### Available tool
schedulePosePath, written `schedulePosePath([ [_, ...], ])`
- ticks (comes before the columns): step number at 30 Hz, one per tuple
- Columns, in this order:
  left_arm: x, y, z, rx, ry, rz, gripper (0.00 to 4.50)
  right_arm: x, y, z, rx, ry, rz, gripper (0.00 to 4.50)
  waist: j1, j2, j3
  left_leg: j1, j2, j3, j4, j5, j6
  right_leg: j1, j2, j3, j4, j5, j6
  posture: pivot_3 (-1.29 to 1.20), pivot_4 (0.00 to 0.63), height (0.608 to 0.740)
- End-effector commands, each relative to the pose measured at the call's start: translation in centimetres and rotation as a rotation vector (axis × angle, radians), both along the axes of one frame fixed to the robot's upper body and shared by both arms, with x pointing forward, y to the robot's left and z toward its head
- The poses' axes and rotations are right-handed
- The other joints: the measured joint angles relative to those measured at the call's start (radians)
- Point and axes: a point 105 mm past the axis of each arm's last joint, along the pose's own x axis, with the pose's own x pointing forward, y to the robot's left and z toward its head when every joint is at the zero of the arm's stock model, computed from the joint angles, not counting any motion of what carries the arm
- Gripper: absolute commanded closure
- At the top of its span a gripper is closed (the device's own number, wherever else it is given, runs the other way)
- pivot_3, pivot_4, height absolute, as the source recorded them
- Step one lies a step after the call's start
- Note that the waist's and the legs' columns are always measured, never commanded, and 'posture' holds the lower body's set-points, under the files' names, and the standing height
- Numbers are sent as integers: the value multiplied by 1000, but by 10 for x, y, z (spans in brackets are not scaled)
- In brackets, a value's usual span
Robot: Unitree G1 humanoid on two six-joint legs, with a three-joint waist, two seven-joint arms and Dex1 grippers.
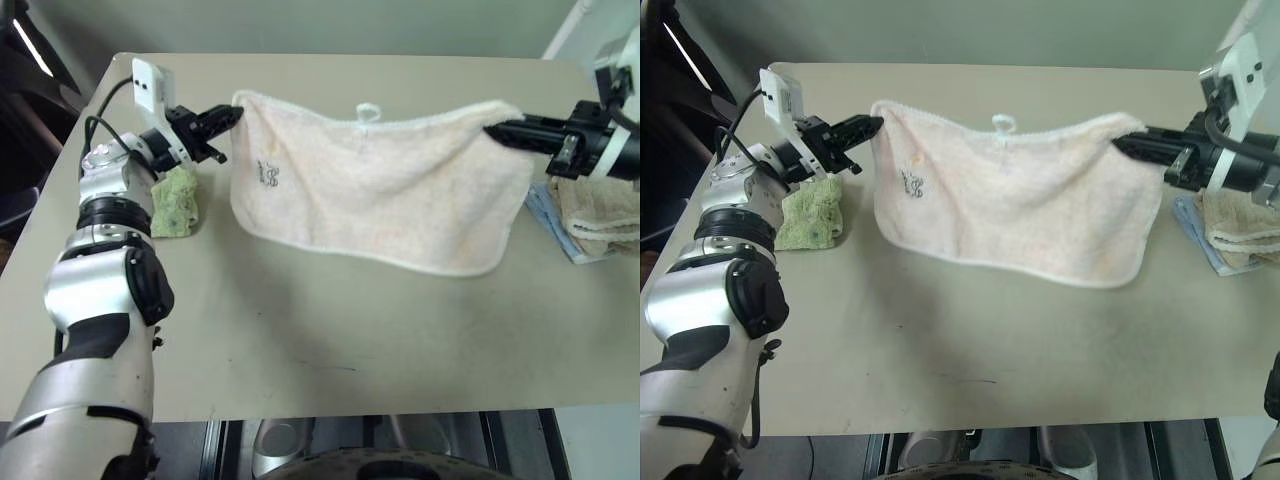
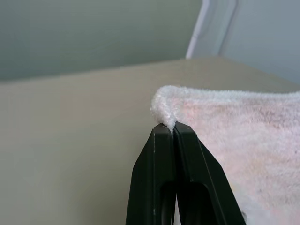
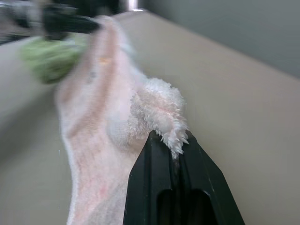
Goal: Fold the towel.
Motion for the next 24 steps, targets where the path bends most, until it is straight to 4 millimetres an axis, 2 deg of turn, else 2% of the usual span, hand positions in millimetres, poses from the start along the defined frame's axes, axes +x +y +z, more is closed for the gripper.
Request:
schedulePosePath([
  [1,3,5,31,-36,-105,57,4466,20,-18,20,-20,-111,-103,4500,-3,0,0,0,0,0,0,0,0,0,0,0,0,0,0,0,150,733],
  [4,2,12,44,-44,-146,87,4466,44,-37,30,-50,-200,-220,4500,-5,0,0,-1,0,0,0,2,1,-2,0,0,0,3,-1,0,150,733],
  [7,-1,22,52,-43,-171,119,4466,57,-43,40,-62,-267,-256,4500,-8,1,0,-2,0,0,-2,3,1,-4,0,0,0,4,-2,0,150,733],
  [11,-5,36,61,-26,-196,163,4466,69,-46,54,-53,-363,-288,4500,-12,2,1,-4,0,1,-3,5,-1,-6,0,-1,0,6,-4,0,150,733],
  [15,-5,39,63,-23,-200,172,4466,73,-47,58,-52,-395,-292,4500,-12,3,2,-7,1,0,-3,6,-1,-9,-1,-1,0,7,-5,0,150,733],
  [18,-23,51,78,-1,-244,91,4466,55,-34,33,-64,-419,-92,4500,-9,1,1,-8,1,-1,-3,6,-1,-8,-1,-2,-1,7,-5,0,150,733],
  [20,-27,52,80,13,-250,66,4466,50,-31,30,-59,-423,-52,4500,-9,3,2,-10,1,0,-4,6,-3,-9,0,-3,-3,7,-6,0,150,733],
  [24,-48,59,84,96,-235,-61,4466,14,-17,18,15,-375,113,4500,-8,4,3,-14,0,1,-2,10,-8,-13,-2,-2,-2,7,-5,0,150,733],
])
